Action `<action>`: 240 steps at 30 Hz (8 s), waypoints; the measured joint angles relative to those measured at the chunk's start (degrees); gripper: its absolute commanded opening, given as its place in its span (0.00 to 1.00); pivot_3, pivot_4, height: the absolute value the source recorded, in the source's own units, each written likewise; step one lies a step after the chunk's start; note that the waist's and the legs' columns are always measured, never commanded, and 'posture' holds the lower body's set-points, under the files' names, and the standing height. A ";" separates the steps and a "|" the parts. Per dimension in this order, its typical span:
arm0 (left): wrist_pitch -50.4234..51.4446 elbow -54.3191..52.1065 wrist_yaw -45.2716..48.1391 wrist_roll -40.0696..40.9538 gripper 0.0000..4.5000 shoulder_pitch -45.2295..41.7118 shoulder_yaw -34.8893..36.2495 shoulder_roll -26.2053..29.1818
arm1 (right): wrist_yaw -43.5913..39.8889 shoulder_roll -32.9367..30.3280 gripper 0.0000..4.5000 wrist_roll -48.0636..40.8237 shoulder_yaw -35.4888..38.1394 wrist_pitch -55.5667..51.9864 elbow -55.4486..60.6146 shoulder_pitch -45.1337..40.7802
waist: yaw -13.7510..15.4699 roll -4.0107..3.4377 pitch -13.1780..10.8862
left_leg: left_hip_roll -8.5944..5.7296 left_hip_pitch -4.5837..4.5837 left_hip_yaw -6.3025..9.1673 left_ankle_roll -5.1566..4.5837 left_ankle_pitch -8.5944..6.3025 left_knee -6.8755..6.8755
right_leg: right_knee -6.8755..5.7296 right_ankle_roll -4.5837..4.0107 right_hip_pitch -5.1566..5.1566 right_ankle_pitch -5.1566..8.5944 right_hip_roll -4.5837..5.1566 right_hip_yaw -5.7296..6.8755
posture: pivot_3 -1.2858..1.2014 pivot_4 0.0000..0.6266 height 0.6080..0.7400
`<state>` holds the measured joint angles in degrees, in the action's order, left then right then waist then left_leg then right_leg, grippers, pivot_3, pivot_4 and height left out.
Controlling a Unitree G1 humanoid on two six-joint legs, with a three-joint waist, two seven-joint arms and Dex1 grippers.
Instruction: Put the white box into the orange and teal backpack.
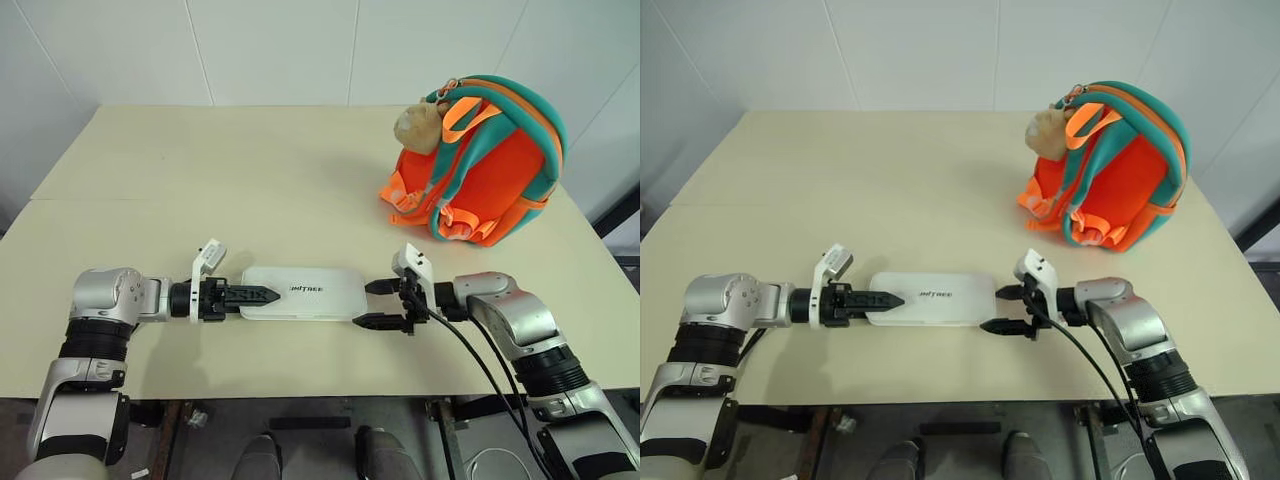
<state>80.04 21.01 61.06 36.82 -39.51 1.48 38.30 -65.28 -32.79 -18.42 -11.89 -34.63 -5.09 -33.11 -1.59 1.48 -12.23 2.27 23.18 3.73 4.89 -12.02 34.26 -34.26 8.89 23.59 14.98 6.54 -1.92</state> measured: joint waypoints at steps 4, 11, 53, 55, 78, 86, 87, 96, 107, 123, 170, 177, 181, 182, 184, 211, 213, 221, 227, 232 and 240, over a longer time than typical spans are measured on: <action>0.33 0.19 -0.25 0.21 1.00 -0.01 0.24 -0.24 | -0.50 -0.11 1.00 1.87 -1.15 3.54 -1.12 -0.01 | -0.03 0.00 0.00 | 0.00 -0.03 0.00 0.00 0.00 0.01 | 0.00 0.01 -0.03 0.00 0.00 0.00 | 0.52 0.24 1.00; 2.62 5.76 -4.57 0.60 1.00 -2.38 4.88 -5.43 | -0.15 -1.46 1.00 2.59 -0.27 5.91 0.10 2.53 | 0.68 0.00 0.04 | -0.02 -0.07 0.04 0.00 0.00 0.19 | 0.01 0.07 -0.21 -0.04 0.00 0.00 | 0.52 0.24 1.00; -16.87 -5.75 -5.42 3.27 0.30 8.88 7.62 -5.89 | 16.58 -4.71 1.00 -1.30 21.00 2.23 -11.21 -11.07 | -0.41 0.00 0.04 | -0.01 0.04 -0.09 -0.05 0.05 0.36 | 0.40 -0.53 -0.19 -0.01 0.03 -0.09 | 0.52 0.24 1.00; -17.45 -5.63 -5.33 3.28 0.30 8.99 7.64 -5.83 | 17.51 -2.62 1.00 -1.03 20.47 2.57 -14.94 -14.31 | -0.24 0.00 0.04 | -0.01 0.08 -0.09 -0.05 0.04 0.34 | 0.40 -0.36 -0.16 -0.10 0.02 -0.09 | 0.52 0.24 1.00; -19.11 -13.42 -13.73 7.50 0.30 16.12 15.40 -8.26 | 35.81 12.51 0.48 11.14 20.48 40.04 -62.66 -39.13 | -1.79 -0.03 0.02 | -0.01 0.05 -0.10 0.05 0.07 -0.30 | 0.33 0.05 0.07 -0.25 0.01 -0.10 | 0.52 0.24 1.00; -23.23 -13.62 -14.17 7.56 0.30 17.97 19.34 -7.04 | 21.27 13.29 0.00 6.15 21.76 41.03 -56.14 -35.93 | -1.89 -0.06 0.00 | 0.00 0.06 -0.10 0.05 0.07 -0.33 | 0.30 0.07 0.08 -0.25 0.00 -0.10 | 0.52 0.24 1.00; -23.24 -13.69 -14.16 7.78 0.30 18.12 20.01 -6.35 | 16.97 13.28 0.00 4.41 21.36 38.37 -52.13 -34.41 | -1.92 -0.07 0.00 | 0.01 0.06 -0.10 0.05 0.07 -0.34 | 0.22 0.07 0.09 -0.25 -0.01 -0.10 | 0.52 0.24 1.00; -27.00 -15.72 -13.55 8.54 0.30 19.18 24.91 -1.45 | -6.22 6.04 0.00 -13.48 13.50 -0.89 -10.75 -21.47 | -1.44 -0.10 -0.03 | 0.06 0.10 -0.10 0.10 0.00 -0.34 | 0.34 0.05 0.14 -0.18 -0.05 -0.09 | 0.52 0.24 1.00; -30.04 -22.52 -12.19 16.31 0.30 16.08 29.73 0.00 | -16.08 -5.40 0.00 -28.89 8.55 -25.57 7.65 -18.91 | -1.04 -0.06 -0.03 | 0.08 0.11 -0.11 0.06 -0.08 -0.23 | 0.39 -0.04 0.12 -0.13 -0.04 -0.09 | 0.52 0.24 1.00; -28.70 -38.70 -15.97 28.62 0.30 23.32 34.21 4.45 | -18.22 -4.54 0.00 -21.71 4.01 -17.58 -2.16 -18.93 | -1.16 -0.05 -0.03 | 0.08 0.10 -0.11 0.04 -0.09 -0.15 | 0.35 -0.09 0.13 -0.09 -0.06 -0.09 | 0.52 0.24 1.00; -57.76 -6.76 15.35 -8.21 0.30 4.89 6.95 18.03 | -20.94 -7.50 0.00 -24.41 4.52 -19.27 2.60 -15.03 | -0.08 -0.02 -0.01 | 0.23 0.10 -0.21 0.01 -0.14 -0.10 | 0.29 -0.12 0.15 -0.07 -0.17 -0.09 | 0.52 0.24 1.00; -59.19 -4.95 15.82 -16.06 0.30 -7.41 -0.98 16.52 | -21.33 -7.33 0.00 -24.22 3.88 -18.18 1.23 -15.40 | 0.31 -0.01 -0.01 | 0.24 0.11 -0.21 0.02 -0.14 -0.03 | 0.28 -0.09 0.09 -0.09 -0.20 -0.08 | 0.52 0.24 1.00; -57.85 -1.57 16.08 -20.85 0.30 -18.47 -8.64 8.77 | -21.54 -6.06 0.00 -23.62 3.05 -16.92 0.28 -16.41 | 0.55 -0.01 -0.02 | 0.24 0.18 -0.18 0.01 -0.13 0.10 | 0.20 -0.03 0.11 -0.12 -0.24 -0.10 | 0.52 0.24 1.00; -57.78 -1.20 16.38 -21.32 0.30 -19.66 -9.53 7.68 | -21.54 -5.75 0.00 -23.59 2.90 -16.79 0.32 -16.55 | 0.35 -0.01 -0.01 | 0.24 0.19 -0.18 0.01 -0.14 0.09 | 0.23 -0.03 0.11 -0.12 -0.25 -0.10 | 0.52 0.24 1.00; -57.53 2.03 17.71 -23.43 0.30 -24.41 -12.78 3.96 | -21.58 -5.65 0.00 -23.49 2.87 -16.54 0.32 -16.55 | -0.13 -0.02 -0.02 | 0.25 0.21 -0.18 -0.01 -0.15 0.08 | 0.17 0.03 0.15 -0.07 -0.26 -0.11 | 0.52 0.24 1.00; -58.21 -1.17 21.04 -23.35 0.99 -18.84 -8.93 3.48 | -16.84 -0.83 0.00 -23.37 3.79 -14.14 2.88 -13.32 | -1.52 -0.07 -0.05 | 0.32 0.09 -0.18 -0.01 -0.24 0.38 | -0.46 0.04 0.20 0.25 -0.34 -0.27 | 0.52 0.24 1.00; -60.39 -0.97 22.06 -23.39 0.99 -15.61 -6.82 8.27 | -16.66 -0.85 0.00 -23.08 3.81 -13.85 2.72 -13.29 | -1.70 -0.07 -0.05 | 0.32 0.05 -0.19 -0.02 -0.25 0.37 | -0.48 0.03 0.21 0.26 -0.34 -0.29 | 0.52 0.24 1.00; -61.13 -2.59 20.41 -21.63 0.99 -10.45 -1.99 11.31 | -16.54 -1.02 0.00 -22.78 4.19 -12.74 2.32 -13.31 | -0.01 -0.06 -0.05 | 0.32 0.13 -0.18 0.02 -0.36 0.69 | -0.50 0.02 0.13 0.26 -0.34 -0.28 | 0.52 0.24 1.00; -50.14 -21.77 18.67 -11.19 0.99 -3.12 1.18 11.40 | -16.51 -0.92 0.00 -21.51 4.15 -12.19 1.21 -13.29 | -0.33 -0.06 -0.05 | 0.49 0.10 -0.19 0.06 -0.47 0.68 | -0.54 -0.05 0.14 0.30 -0.50 -0.31 | 0.52 0.24 1.00; -43.68 -31.26 13.59 -5.61 0.99 -0.24 3.00 10.20 | -16.49 -0.65 0.00 -21.10 4.15 -11.99 0.65 -13.26 | -0.21 -0.06 -0.05 | 0.57 0.02 -0.17 0.05 -0.47 0.78 | -0.65 -0.10 0.10 0.31 -0.60 -0.34 | 0.52 0.24 1.00; -41.50 -34.47 4.22 -2.28 0.99 1.05 3.13 3.32 | -16.47 -0.21 0.00 -20.95 4.14 -11.96 0.30 -13.21 | -0.16 -0.06 -0.05 | 0.57 0.02 -0.17 0.05 -0.47 0.82 | -0.64 -0.14 0.10 0.27 -0.62 -0.35 | 0.52 0.24 1.00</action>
<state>38.54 -13.46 65.28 34.54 -38.46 4.61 41.62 -81.75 -33.01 -39.37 -7.75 -46.59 -4.79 -46.33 -1.75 1.43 -12.28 2.84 23.20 3.56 4.95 -12.49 35.09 -34.90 8.76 23.69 15.25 5.93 -2.27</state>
